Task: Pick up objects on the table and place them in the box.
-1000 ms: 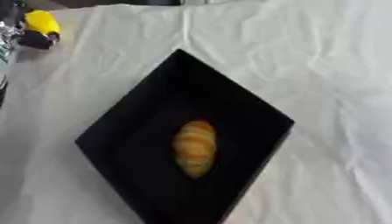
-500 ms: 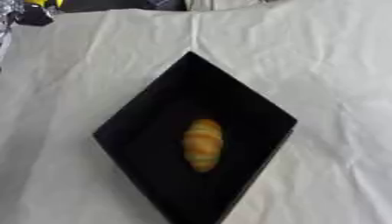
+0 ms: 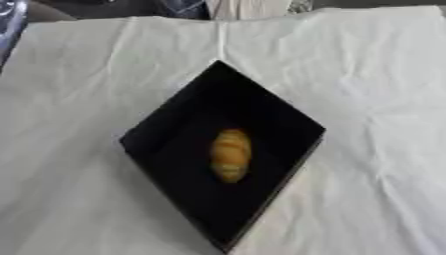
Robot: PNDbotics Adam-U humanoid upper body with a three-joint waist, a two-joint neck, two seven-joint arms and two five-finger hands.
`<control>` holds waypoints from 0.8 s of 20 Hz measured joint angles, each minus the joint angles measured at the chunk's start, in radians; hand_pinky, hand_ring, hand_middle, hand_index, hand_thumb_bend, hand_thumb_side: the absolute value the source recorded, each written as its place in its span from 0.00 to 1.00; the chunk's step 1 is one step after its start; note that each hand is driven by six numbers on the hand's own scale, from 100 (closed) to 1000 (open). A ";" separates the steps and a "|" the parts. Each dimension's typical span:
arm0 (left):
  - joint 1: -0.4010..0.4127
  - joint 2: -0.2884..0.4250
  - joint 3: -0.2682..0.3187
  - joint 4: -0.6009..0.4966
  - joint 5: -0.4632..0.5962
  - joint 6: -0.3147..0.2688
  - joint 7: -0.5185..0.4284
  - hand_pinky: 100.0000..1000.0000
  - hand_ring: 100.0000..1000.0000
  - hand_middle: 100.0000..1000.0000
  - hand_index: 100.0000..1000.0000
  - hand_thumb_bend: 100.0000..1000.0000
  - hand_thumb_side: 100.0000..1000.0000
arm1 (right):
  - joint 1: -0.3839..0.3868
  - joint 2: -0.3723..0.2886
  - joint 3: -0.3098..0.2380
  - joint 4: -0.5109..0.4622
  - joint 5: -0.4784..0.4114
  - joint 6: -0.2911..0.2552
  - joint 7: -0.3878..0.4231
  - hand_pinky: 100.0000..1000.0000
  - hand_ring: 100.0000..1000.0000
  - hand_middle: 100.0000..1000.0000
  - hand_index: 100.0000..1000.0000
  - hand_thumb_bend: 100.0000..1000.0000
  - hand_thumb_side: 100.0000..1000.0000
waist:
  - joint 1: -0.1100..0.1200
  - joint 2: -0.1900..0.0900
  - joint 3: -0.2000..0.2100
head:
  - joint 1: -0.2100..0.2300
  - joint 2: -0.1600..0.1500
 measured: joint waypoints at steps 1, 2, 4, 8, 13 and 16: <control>0.012 -0.019 -0.016 -0.037 0.003 -0.008 -0.015 0.66 0.50 0.41 0.61 0.03 0.00 | 0.002 0.000 0.000 0.000 -0.003 0.000 0.000 0.88 0.86 0.67 0.83 0.06 0.09 | -0.001 -0.003 0.004 | -0.007 0.003; 0.023 -0.037 -0.032 -0.072 0.008 -0.018 -0.032 0.66 0.50 0.42 0.62 0.03 0.00 | 0.004 0.000 0.000 0.000 -0.005 0.001 0.001 0.88 0.86 0.67 0.83 0.06 0.09 | -0.002 -0.006 0.007 | -0.014 0.007; 0.043 -0.067 -0.062 -0.131 0.017 -0.038 -0.063 0.66 0.50 0.42 0.62 0.03 0.00 | 0.004 0.000 0.000 0.000 -0.006 0.001 0.000 0.88 0.86 0.67 0.83 0.06 0.09 | -0.004 -0.012 0.012 | -0.025 0.010; 0.082 -0.112 -0.105 -0.184 0.044 -0.079 -0.116 0.66 0.50 0.42 0.62 0.00 0.00 | 0.011 0.000 -0.001 0.000 -0.007 0.003 -0.001 0.88 0.86 0.67 0.83 0.06 0.09 | -0.006 -0.014 0.020 | -0.036 0.017; 0.132 -0.143 -0.137 -0.190 0.087 -0.085 -0.178 0.65 0.49 0.43 0.63 0.01 0.01 | 0.012 0.000 -0.003 0.000 -0.007 0.004 -0.001 0.88 0.87 0.67 0.83 0.06 0.09 | -0.013 -0.014 0.025 | -0.043 0.019; 0.159 -0.162 -0.158 -0.183 0.090 -0.083 -0.209 0.65 0.49 0.43 0.63 0.03 0.00 | 0.013 0.001 -0.005 0.000 -0.007 0.004 -0.001 0.88 0.87 0.67 0.83 0.06 0.10 | -0.013 -0.014 0.025 | -0.046 0.021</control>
